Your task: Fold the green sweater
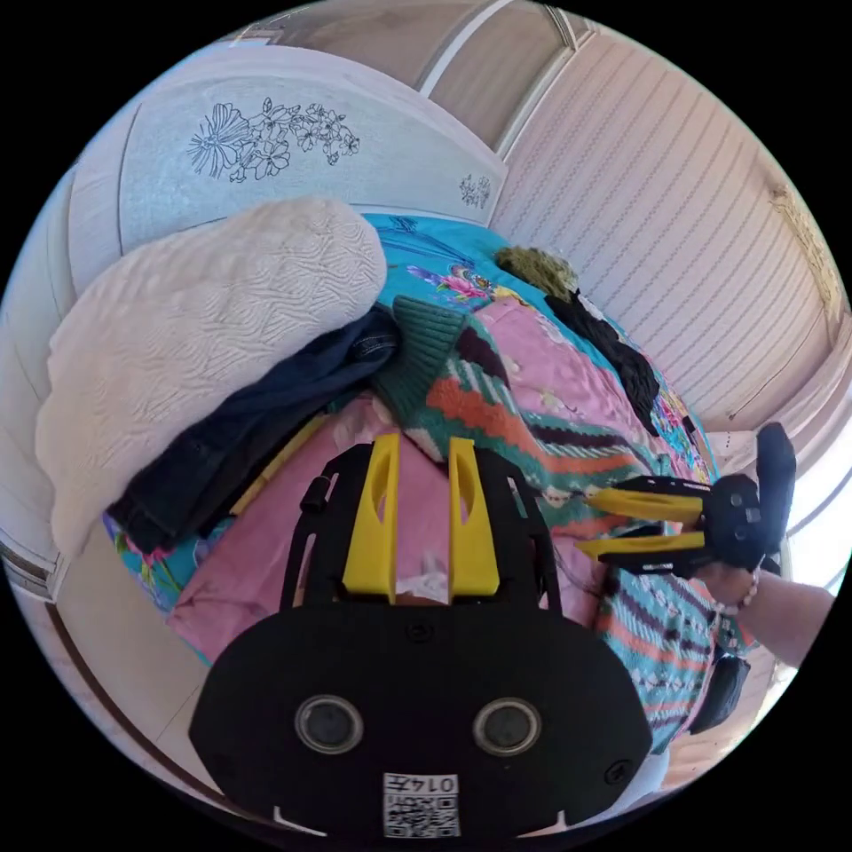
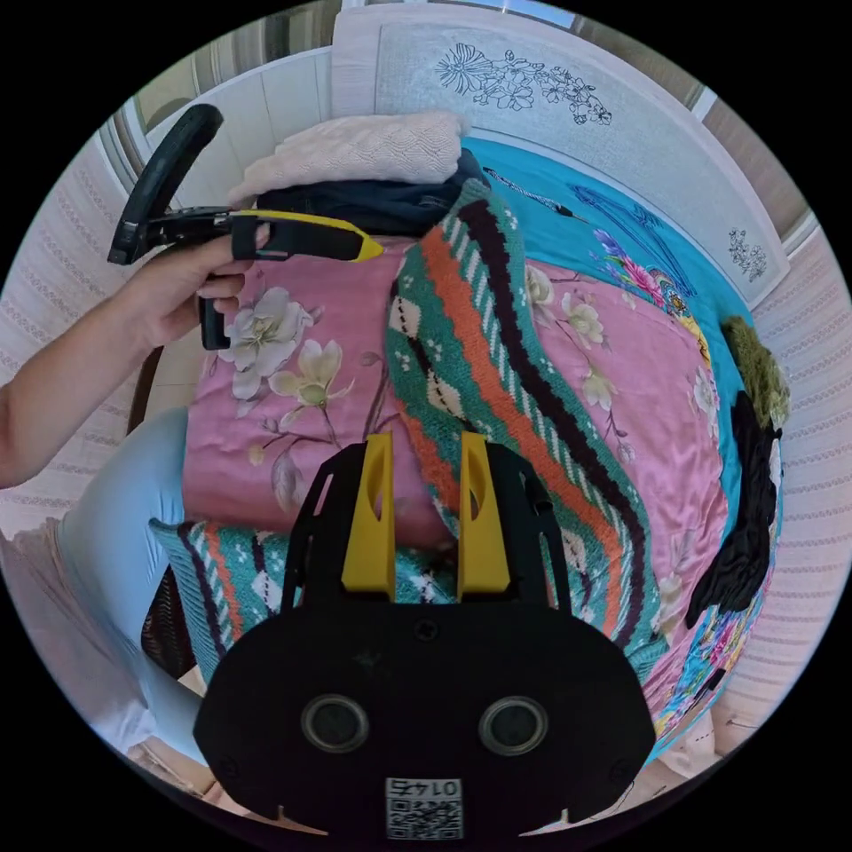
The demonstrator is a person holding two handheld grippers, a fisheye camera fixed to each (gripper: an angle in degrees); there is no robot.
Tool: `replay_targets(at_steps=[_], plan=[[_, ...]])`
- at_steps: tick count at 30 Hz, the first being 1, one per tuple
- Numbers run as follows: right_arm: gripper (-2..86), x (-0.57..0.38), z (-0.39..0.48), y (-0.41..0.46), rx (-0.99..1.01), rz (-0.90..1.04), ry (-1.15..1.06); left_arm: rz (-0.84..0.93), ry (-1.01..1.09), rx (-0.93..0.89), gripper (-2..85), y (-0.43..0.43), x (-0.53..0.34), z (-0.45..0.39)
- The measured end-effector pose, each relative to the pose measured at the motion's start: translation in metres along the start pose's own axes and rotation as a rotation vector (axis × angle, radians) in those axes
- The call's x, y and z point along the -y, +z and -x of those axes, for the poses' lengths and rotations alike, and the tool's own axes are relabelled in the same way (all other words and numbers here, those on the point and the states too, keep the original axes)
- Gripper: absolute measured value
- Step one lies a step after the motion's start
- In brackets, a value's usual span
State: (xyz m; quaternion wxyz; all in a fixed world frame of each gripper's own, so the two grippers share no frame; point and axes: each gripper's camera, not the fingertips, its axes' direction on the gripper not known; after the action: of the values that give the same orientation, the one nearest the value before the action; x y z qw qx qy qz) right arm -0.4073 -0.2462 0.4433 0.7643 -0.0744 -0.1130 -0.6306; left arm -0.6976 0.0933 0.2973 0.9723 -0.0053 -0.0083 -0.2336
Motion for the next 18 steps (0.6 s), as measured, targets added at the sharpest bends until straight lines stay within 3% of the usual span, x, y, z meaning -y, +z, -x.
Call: replay_targets(at_steps=[2, 5, 8, 10, 13, 18], plan=[[9.3, -0.003, -0.002, 0.011, 0.01, 0.002, 0.054, 0.075, -0.026, -0.055, 9.1, 0.021, 0.012, 0.006], [6.4, -0.009, -0.007, 0.016, 0.025, -0.007, 0.119, 0.054, -0.07, -0.104, 5.7, 0.021, 0.011, 0.018], [4.4, -0.019, -0.011, 0.005, 0.043, -0.055, 0.152, -0.071, -0.031, -0.083, 4.0, -0.023, -0.004, 0.015], [3.8, -0.033, -0.008, -0.012, 0.006, -0.188, 0.13, -0.175, -0.028, -0.125, 4.0, -0.068, -0.031, 0.015], [4.1, -0.043, -0.003, -0.016, -0.017, -0.235, 0.084, -0.207, -0.046, -0.086, 4.2, -0.089, -0.058, 0.019], [5.9, -0.052, -0.017, 0.03, 0.114, -0.035, 0.149, -0.028, -0.057, 0.102, 4.9, -0.025, -0.045, 0.028]])
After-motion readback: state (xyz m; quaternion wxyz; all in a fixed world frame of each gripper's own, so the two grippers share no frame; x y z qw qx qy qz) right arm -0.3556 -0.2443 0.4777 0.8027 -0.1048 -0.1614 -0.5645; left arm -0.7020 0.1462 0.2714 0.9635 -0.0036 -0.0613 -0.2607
